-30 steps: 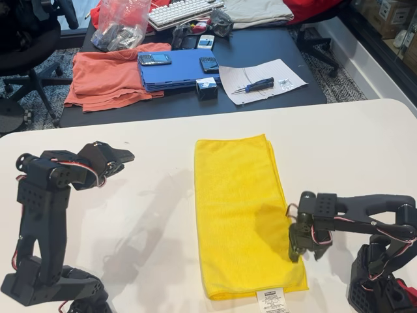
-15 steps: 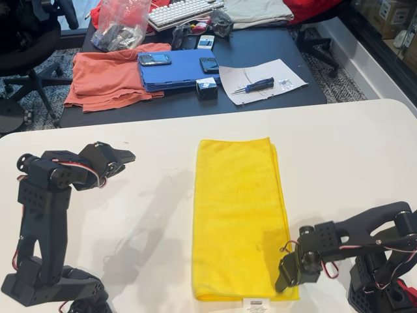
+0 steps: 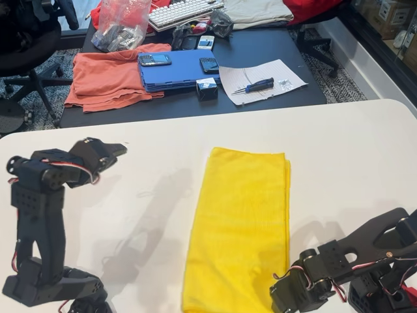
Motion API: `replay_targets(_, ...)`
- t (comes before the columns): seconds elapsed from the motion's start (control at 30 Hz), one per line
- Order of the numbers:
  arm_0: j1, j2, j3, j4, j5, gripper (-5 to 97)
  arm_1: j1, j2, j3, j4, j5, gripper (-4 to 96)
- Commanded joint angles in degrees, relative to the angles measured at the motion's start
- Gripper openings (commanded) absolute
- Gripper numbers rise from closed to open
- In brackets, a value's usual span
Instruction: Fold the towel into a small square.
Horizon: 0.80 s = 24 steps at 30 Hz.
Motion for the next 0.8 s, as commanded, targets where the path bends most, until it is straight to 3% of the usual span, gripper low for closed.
replay_targets(0.0, -0.3, 1.2, -6.0, 0.0, -0.1, 0, -1.9, 0.2, -1.4, -0.2, 0.0, 11.4)
replay_targets(0.23, 7.4, 1.3, -23.2, 6.6, -4.3, 0, -4.5, 0.8, -1.5, -0.2, -0.1, 10.7)
replay_targets(0.47, 32.4, 1.4, -31.7, 27.5, -5.6, 0, -4.1, 0.3, -2.1, -0.2, -0.3, 11.0)
replay_targets(0.77, 61.3, 0.8, -32.8, 28.4, -5.7, 0, -3.6, -1.4, -1.4, -0.2, -0.1, 11.1)
